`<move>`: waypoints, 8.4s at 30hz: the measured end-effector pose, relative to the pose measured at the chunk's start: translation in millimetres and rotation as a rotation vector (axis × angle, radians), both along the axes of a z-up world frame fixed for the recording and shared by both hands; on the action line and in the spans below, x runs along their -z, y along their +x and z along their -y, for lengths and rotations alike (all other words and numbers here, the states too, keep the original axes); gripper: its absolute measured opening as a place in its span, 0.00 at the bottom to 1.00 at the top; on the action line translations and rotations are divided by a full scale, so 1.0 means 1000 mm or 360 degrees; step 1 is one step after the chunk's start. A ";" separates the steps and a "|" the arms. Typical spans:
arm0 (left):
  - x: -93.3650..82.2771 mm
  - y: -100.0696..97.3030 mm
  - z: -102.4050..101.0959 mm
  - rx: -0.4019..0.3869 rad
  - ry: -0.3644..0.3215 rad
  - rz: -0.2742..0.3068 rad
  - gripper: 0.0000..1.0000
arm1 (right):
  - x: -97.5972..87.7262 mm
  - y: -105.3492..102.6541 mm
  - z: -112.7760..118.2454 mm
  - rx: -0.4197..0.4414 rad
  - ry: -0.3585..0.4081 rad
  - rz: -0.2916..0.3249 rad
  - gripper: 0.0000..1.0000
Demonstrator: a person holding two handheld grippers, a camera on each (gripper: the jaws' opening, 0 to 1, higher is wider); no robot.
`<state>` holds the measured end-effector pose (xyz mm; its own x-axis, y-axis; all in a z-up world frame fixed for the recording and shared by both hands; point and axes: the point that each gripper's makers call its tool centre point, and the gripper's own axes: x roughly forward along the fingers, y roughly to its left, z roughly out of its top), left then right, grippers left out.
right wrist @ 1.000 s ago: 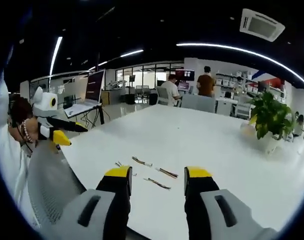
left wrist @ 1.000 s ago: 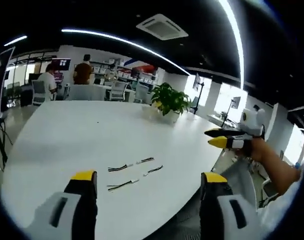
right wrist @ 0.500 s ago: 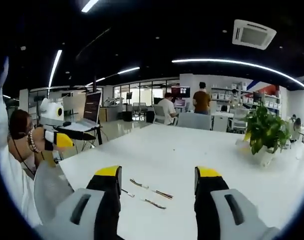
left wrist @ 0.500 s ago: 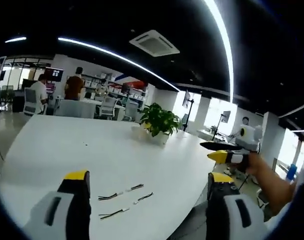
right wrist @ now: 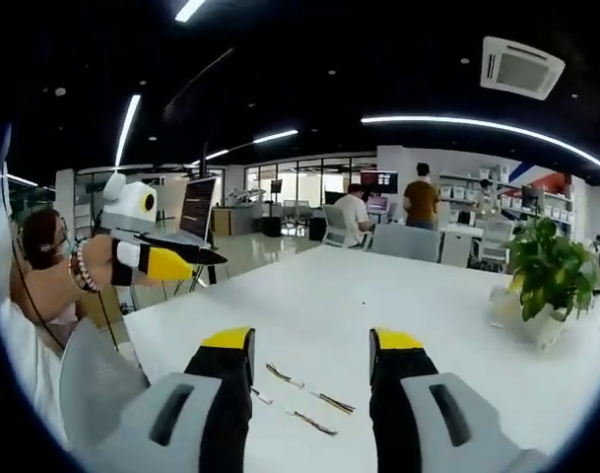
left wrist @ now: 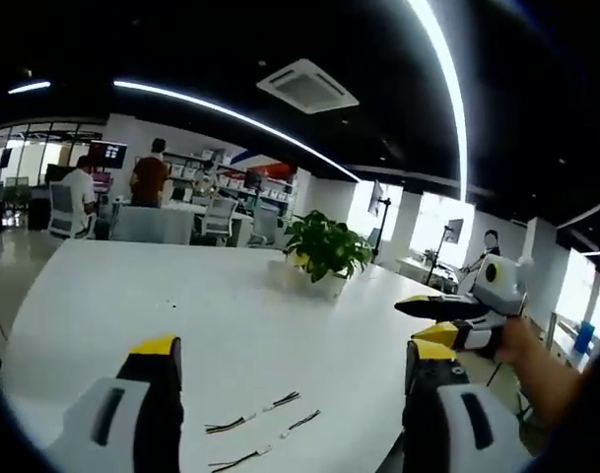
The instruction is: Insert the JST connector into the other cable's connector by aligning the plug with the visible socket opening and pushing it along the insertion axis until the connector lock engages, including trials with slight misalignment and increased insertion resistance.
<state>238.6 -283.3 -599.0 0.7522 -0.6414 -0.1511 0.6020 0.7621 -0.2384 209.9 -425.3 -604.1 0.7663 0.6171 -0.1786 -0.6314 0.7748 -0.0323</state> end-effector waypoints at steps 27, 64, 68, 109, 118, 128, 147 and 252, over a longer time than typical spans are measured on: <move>0.081 0.113 0.001 0.0211 0.0219 -0.0011 0.82 | 0.045 0.127 -0.028 -0.0319 -0.0106 -0.0009 0.43; 0.188 0.079 0.039 0.0834 0.0071 -0.0046 0.36 | 0.152 0.103 -0.062 -0.0874 0.0138 -0.0225 0.25; 0.197 0.075 0.043 0.0874 0.0093 0.0006 0.27 | 0.167 0.103 -0.062 -0.0934 0.0015 -0.0221 0.22; 0.238 0.064 0.046 0.0991 0.0331 -0.0087 0.00 | 0.237 0.082 -0.054 -0.1108 -0.0356 -0.0392 0.04; 0.212 0.058 0.047 0.1110 0.0470 0.0019 0.00 | 0.207 0.084 -0.061 -0.1137 -0.0370 -0.0322 0.04; 0.205 0.051 0.055 0.1180 0.0514 0.0057 0.00 | 0.204 0.077 -0.073 -0.1217 -0.0504 -0.0248 0.04; 0.205 0.049 0.053 0.1218 0.0590 0.0064 0.00 | 0.202 0.073 -0.077 -0.1248 -0.0501 -0.0232 0.04; 0.243 0.081 0.056 0.0919 0.0865 0.0006 0.04 | 0.243 0.095 -0.080 -0.0994 -0.0596 -0.0231 0.13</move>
<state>319.4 -339.3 -842.2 0.3243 -0.7672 -0.5533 0.9376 0.3383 0.0804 304.4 -345.3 -847.3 0.2453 0.8082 -0.5354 -0.9689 0.2237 -0.1063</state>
